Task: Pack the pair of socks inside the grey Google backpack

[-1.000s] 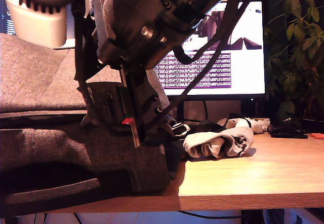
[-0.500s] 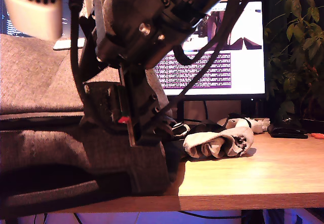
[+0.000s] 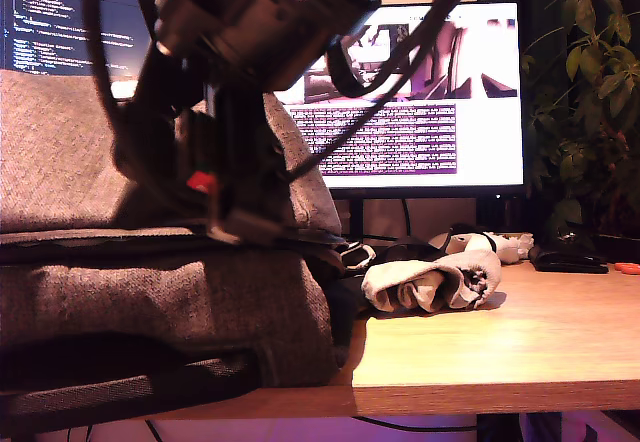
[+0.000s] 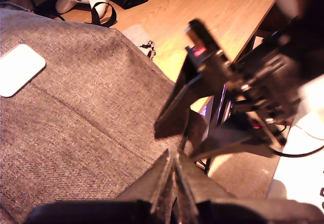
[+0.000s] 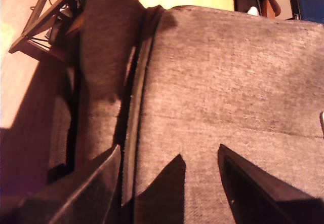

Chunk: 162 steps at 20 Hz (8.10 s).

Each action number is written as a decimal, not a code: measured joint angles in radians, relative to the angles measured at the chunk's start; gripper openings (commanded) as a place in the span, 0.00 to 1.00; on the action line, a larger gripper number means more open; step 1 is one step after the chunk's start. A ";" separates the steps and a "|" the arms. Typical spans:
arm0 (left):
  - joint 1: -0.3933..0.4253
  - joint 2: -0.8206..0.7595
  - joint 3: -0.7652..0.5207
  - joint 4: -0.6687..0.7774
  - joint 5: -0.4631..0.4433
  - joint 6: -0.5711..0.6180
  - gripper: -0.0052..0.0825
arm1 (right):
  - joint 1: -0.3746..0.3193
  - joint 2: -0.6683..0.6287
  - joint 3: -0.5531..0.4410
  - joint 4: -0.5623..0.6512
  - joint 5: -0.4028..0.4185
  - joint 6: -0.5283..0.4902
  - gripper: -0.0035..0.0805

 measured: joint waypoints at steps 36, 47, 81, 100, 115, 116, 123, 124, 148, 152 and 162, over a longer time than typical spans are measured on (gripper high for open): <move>0.000 0.000 0.000 -0.006 0.009 -0.041 0.04 | -0.080 0.000 0.108 0.122 0.023 -0.312 0.03; 0.000 0.000 0.153 0.080 -0.177 0.120 0.61 | -0.105 0.000 0.296 -0.062 0.027 -0.240 0.03; -0.154 0.452 0.159 0.315 -0.587 0.425 0.03 | -0.110 0.001 0.432 -0.309 0.032 0.077 0.53; -0.150 0.452 0.159 0.300 -0.591 0.426 0.03 | -0.020 -0.277 0.441 -0.703 0.140 0.514 0.54; -0.150 0.452 0.159 0.300 -0.591 0.426 0.03 | -0.652 -0.301 0.446 -0.887 0.148 0.906 0.50; -0.150 0.452 0.159 0.300 -0.591 0.426 0.03 | -0.669 -0.299 0.446 -0.891 0.128 0.911 0.50; -0.150 0.452 0.159 0.300 -0.589 0.426 0.03 | -0.741 -0.253 0.447 -0.972 -0.068 0.945 0.50; -0.150 0.452 0.159 0.300 -0.586 0.426 0.03 | -0.747 -0.235 0.447 -0.974 -0.077 0.945 0.50; -0.150 0.452 0.159 0.301 -0.567 0.425 0.03 | -0.858 0.227 0.834 -0.861 -0.180 0.582 0.48; -0.150 0.452 0.159 0.301 -0.567 0.425 0.03 | -0.895 0.297 0.912 -1.035 -0.210 1.004 0.50; -0.150 0.452 0.159 0.301 -0.552 0.425 0.03 | -0.916 0.497 0.912 -1.091 -0.335 1.272 0.76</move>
